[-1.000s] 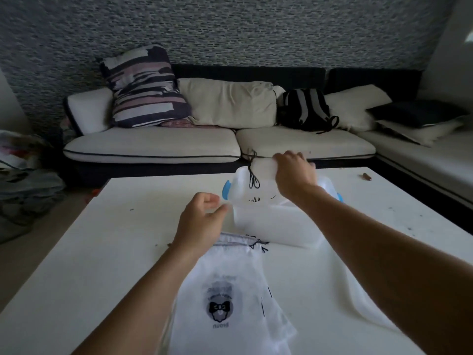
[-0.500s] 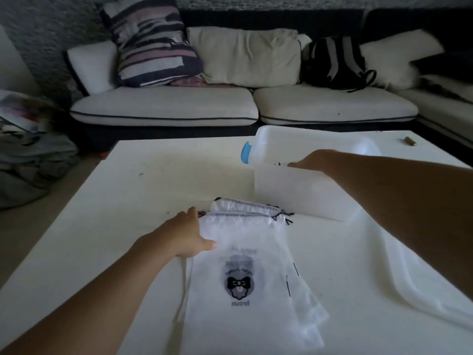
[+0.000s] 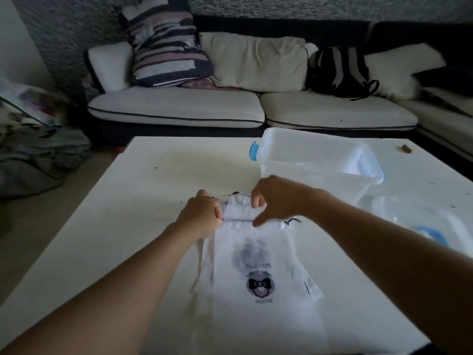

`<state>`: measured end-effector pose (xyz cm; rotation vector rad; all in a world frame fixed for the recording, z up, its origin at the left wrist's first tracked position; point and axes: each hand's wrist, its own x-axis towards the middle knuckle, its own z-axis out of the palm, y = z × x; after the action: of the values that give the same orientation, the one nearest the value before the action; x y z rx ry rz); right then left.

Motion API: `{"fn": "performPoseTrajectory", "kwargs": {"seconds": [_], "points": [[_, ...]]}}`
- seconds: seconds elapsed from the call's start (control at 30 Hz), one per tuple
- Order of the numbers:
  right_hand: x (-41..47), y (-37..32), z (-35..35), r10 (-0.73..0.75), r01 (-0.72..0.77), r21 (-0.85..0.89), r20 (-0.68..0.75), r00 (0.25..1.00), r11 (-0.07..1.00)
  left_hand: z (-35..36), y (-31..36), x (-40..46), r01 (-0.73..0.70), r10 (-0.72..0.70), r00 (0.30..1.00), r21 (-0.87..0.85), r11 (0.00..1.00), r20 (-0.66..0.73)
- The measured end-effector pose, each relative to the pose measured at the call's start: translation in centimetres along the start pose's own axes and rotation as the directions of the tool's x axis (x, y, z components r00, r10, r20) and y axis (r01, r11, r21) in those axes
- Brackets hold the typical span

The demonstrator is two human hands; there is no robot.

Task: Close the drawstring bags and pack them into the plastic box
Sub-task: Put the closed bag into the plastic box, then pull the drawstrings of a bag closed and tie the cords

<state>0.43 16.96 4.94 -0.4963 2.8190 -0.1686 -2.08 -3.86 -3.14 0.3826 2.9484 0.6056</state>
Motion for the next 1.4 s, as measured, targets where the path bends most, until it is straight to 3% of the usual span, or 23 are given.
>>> {"fn": "performPoseTrajectory", "kwargs": {"seconds": [0.07,0.2,0.27,0.33,0.43,0.5,0.57,0.63,0.7,0.83,0.9,0.97,1.07,1.17,1.3,1.4], "points": [[0.7,0.9,4.3,0.102,-0.105,-0.063,-0.039,0.994,0.993,-0.5,0.5,-0.5,-0.016,0.015,0.998,-0.024,1.0,-0.056],[0.5,3.2,7.3,0.14,-0.132,0.07,-0.135,0.981,0.989,-1.2,0.4,-1.5,-0.035,0.034,0.996,-0.008,0.999,-0.084],[0.3,3.8,6.5,0.115,-0.084,0.168,-0.184,0.976,0.982,-1.7,0.4,-1.9,0.007,-0.022,0.994,-0.143,0.99,-0.103],[-0.5,3.6,4.1,0.1,-0.013,0.342,-0.239,0.966,0.94,-3.1,0.5,-2.1,0.074,-0.123,0.987,-0.39,0.918,-0.103],[-2.4,2.6,-0.1,0.077,0.091,0.516,-0.296,0.952,0.852,-5.7,1.4,-3.2,0.134,-0.179,0.984,-0.717,0.685,0.012],[-4.0,1.7,-2.0,0.035,0.167,0.553,-0.335,0.941,0.816,-7.3,2.0,-4.3,0.178,-0.193,0.976,-0.891,0.417,0.104],[-5.8,0.9,-3.2,0.022,0.218,0.586,-0.375,0.927,0.78,-8.6,2.4,-5.3,0.203,-0.107,0.977,-0.964,0.174,0.186],[-7.3,0.4,-3.8,0.026,0.25,0.613,-0.404,0.915,0.75,-9.6,3.7,-6.6,0.171,0.001,0.985,-0.984,0.047,0.171],[-8.9,0.1,-3.7,0.035,0.271,0.611,-0.44,0.897,0.744,-10.0,5.3,-7.9,0.061,0.01,0.998,-0.996,0.063,0.062],[-10.5,0.3,-2.3,0.095,0.275,0.62,-0.495,0.864,0.735,-9.2,6.8,-8.9,-0.158,-0.032,0.983,-0.927,0.34,-0.18],[-10.8,0.9,-1.8,0.142,0.233,0.634,-0.483,0.864,0.737,-9.0,6.4,-8.8,-0.231,-0.103,0.944,-0.847,0.478,-0.315],[-10.7,1.6,-1.3,0.187,0.169,0.64,-0.45,0.873,0.75,-9.1,5.5,-8.6,-0.262,-0.17,0.895,-0.794,0.549,-0.413],[-11.0,2.6,-0.8,0.205,0.071,0.667,-0.326,0.923,0.741,-9.4,4.2,-8.7,-0.253,-0.22,0.872,-0.786,0.564,-0.438],[-11.6,3.6,-1.0,0.206,0.047,0.842,-0.185,0.961,0.538,-9.7,3.2,-8.4,-0.235,-0.29,0.863,-0.838,0.492,-0.413],[-11.5,4.0,-1.4,0.21,0.08,0.884,-0.196,0.958,0.461,-9.7,3.3,-8.2,-0.199,-0.266,0.907,-0.888,0.415,-0.327],[-10.8,4.0,-1.1,0.263,0.057,0.885,-0.198,0.944,0.463,-9.4,3.2,-7.8,-0.203,-0.234,0.91,-0.859,0.469,-0.342]]}}
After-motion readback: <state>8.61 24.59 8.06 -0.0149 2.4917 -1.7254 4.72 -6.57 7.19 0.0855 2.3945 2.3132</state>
